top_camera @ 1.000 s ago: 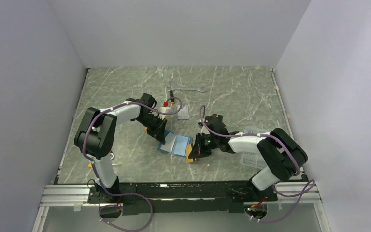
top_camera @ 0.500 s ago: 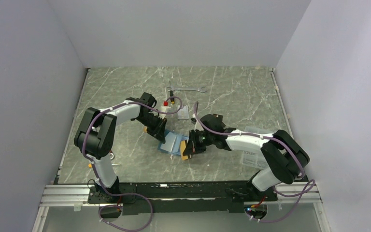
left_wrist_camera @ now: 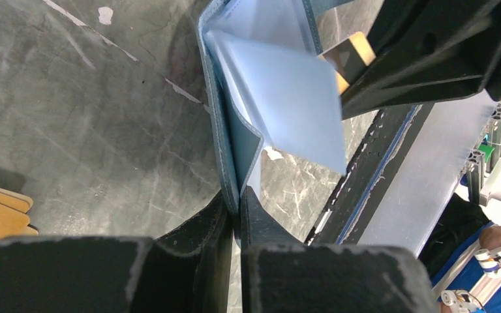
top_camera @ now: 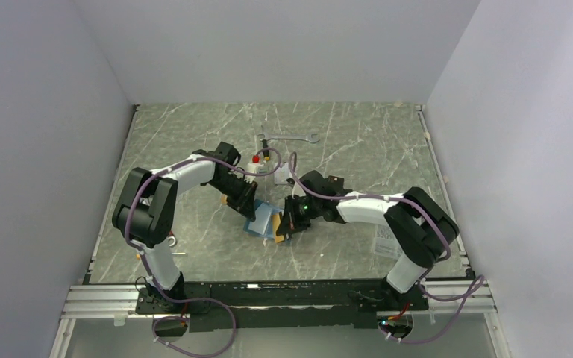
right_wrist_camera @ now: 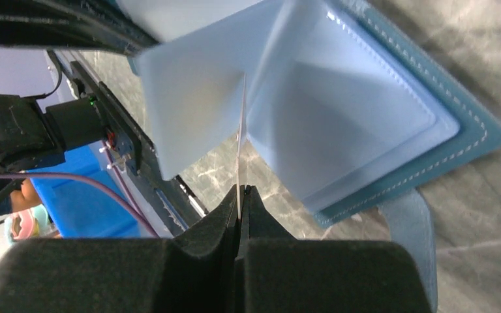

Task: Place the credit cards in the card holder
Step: Open the card holder at the center of the board.

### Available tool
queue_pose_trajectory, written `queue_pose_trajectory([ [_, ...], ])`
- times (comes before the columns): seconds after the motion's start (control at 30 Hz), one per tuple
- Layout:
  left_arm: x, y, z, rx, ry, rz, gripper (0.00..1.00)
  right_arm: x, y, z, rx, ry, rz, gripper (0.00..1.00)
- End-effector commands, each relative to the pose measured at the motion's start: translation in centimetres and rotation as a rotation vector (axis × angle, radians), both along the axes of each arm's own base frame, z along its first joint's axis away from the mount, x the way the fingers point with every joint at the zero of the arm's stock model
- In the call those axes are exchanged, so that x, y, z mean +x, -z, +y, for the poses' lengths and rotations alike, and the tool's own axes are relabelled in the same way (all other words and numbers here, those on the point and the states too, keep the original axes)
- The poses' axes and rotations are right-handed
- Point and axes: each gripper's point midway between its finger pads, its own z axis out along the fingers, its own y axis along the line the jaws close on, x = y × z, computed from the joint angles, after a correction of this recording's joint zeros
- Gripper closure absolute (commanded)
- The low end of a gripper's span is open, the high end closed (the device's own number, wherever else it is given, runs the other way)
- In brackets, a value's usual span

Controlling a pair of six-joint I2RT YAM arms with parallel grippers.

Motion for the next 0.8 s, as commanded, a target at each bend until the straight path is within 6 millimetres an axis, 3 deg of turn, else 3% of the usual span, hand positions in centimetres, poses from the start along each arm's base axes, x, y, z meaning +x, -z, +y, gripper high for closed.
queue_pose_trajectory([
  [0.0,0.5,-2.5,-0.6,-0.072,0.028,-0.05,0.87,1.6,-1.7,2.2,0.061,-0.036,-0.052,1.0],
  [0.33,-0.3,-2.1,0.9,-0.087,0.06,-0.016,0.85,1.9,-0.4,3.6,0.059,-0.063,-0.024,1.0],
  [0.63,-1.1,-0.2,3.6,0.019,0.099,-0.055,0.83,1.5,1.5,4.2,0.064,-0.072,0.015,1.0],
  [0.77,-1.2,0.4,3.9,0.035,0.102,-0.058,0.83,1.4,1.2,4.6,0.067,-0.082,0.005,1.0],
])
